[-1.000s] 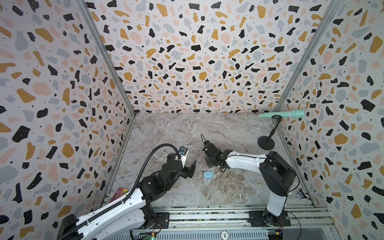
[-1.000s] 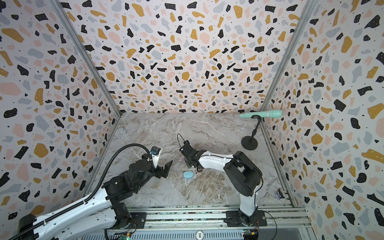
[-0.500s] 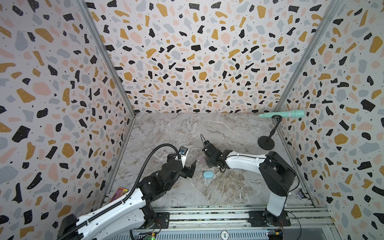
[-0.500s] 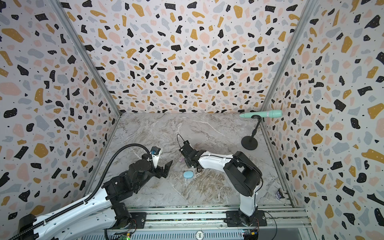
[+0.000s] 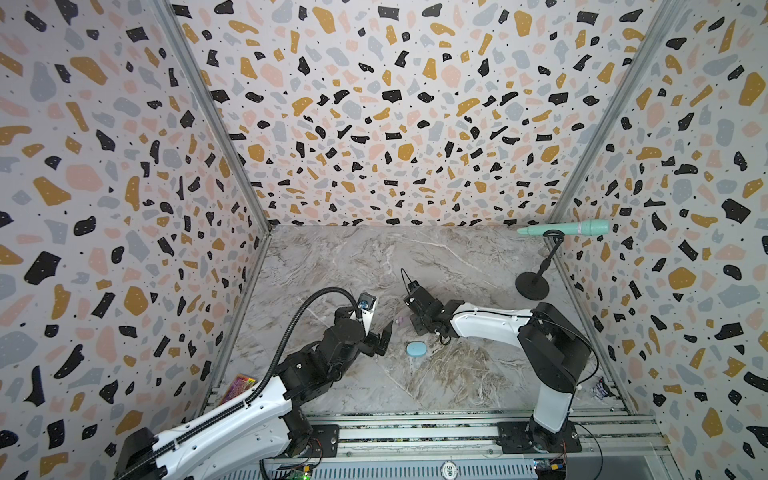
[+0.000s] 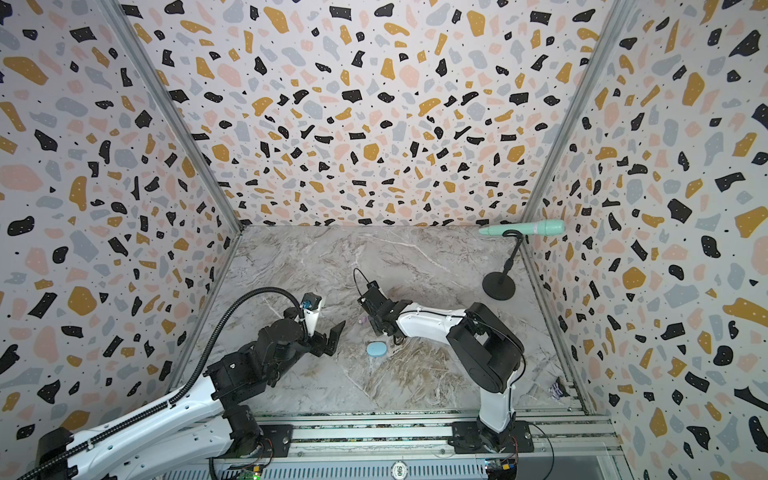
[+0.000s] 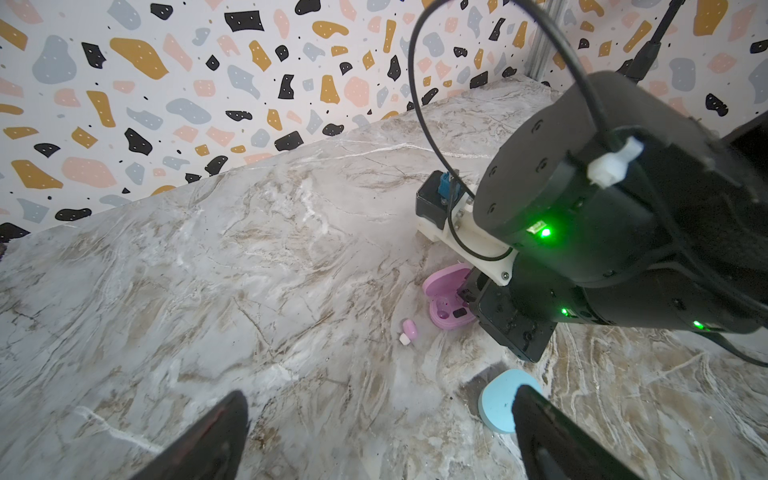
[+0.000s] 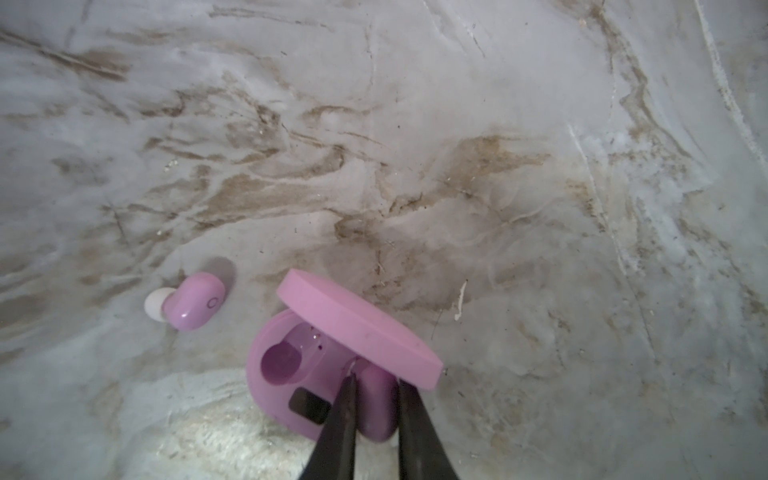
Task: Insert the wireless bluetooth earbuds into the charging case
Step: 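Lower the pink earbud into the open pink case slot with the right gripper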
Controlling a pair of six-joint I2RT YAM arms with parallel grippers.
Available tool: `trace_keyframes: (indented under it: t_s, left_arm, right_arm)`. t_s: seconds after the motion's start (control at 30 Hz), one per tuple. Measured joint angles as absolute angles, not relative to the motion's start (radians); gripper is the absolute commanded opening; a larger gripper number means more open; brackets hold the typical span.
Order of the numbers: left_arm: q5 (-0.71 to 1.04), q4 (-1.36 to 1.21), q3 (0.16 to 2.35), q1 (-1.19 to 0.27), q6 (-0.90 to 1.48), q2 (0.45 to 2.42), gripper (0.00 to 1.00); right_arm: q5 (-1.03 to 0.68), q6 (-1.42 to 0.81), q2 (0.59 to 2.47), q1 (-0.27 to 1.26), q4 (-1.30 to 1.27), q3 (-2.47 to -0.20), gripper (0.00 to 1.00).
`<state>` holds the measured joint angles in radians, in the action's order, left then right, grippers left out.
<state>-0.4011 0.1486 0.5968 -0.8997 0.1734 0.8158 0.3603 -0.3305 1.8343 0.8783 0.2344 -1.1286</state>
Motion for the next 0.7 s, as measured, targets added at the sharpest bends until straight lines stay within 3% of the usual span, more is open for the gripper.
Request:
trace_keyframes:
  t_s: [0.7]
  left_arm:
    - [-0.401,0.149,0.597,-0.9,0.173,0.816,1.0]
  right_arm:
    - [0.372,-0.331,1.849,0.885,0.226,-1.121,0.26]
